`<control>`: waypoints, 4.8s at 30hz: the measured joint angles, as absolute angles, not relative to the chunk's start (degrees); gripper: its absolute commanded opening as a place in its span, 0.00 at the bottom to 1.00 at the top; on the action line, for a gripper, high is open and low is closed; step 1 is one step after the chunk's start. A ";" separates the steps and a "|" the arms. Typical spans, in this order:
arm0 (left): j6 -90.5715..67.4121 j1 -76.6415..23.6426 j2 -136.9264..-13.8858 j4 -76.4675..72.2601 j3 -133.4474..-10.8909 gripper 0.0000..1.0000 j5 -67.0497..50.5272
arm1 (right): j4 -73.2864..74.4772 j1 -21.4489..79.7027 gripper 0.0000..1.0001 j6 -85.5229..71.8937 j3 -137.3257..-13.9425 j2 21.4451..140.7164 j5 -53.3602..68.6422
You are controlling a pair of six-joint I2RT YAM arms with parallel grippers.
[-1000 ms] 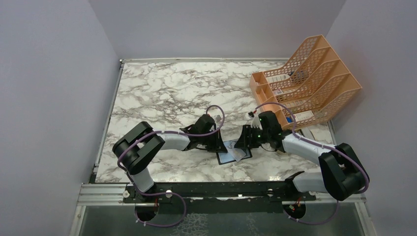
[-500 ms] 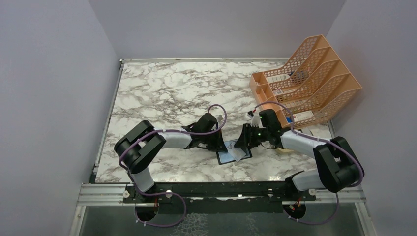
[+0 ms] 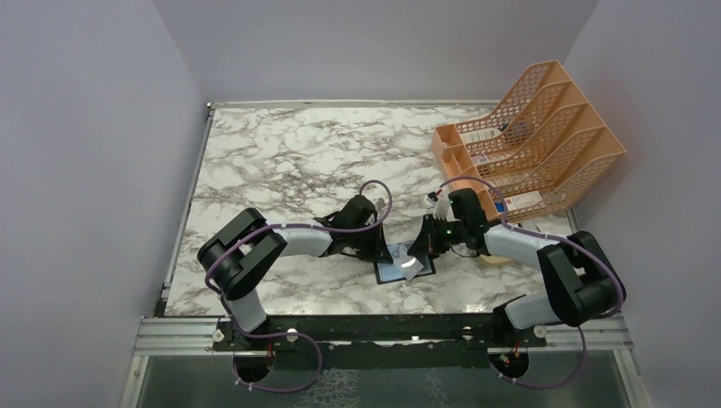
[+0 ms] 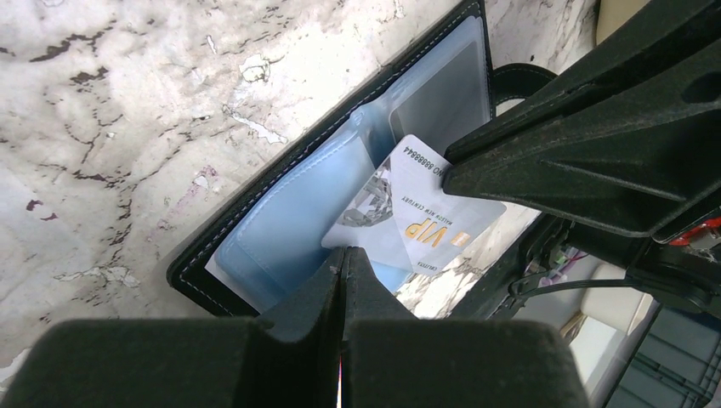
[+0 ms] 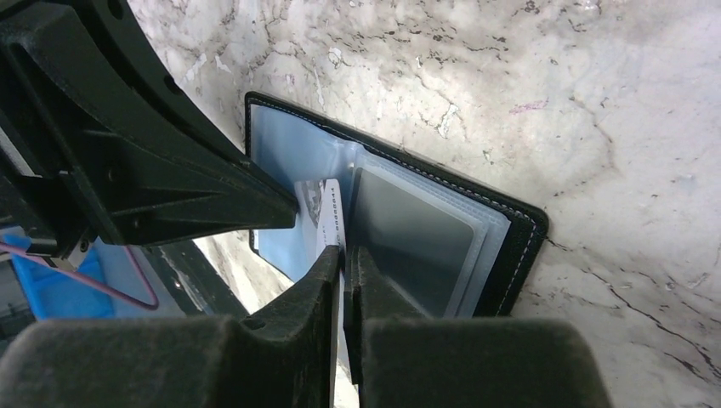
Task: Put the credit cards into the card holder
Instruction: Insert the credit card into the card holder.
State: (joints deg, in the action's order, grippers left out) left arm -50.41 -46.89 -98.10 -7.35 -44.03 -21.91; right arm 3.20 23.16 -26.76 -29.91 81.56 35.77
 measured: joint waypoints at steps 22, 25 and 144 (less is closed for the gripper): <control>-50.41 -46.85 -87.11 -0.40 -38.39 0.09 -16.80 | -12.38 22.39 0.01 -35.03 -20.67 80.29 36.49; -50.63 -46.85 -87.11 -0.43 -36.10 0.08 -16.82 | -13.54 22.39 0.01 -35.75 -20.16 80.03 35.70; -51.59 -39.64 -83.37 -5.10 -33.43 0.38 -19.88 | -8.08 34.89 0.44 -41.71 -24.64 72.64 22.52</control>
State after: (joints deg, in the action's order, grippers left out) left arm -51.59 -39.64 -83.37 -5.10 -33.43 -19.88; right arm -8.08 34.89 -41.71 -24.64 72.64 22.52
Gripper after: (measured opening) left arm 0.265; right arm 0.440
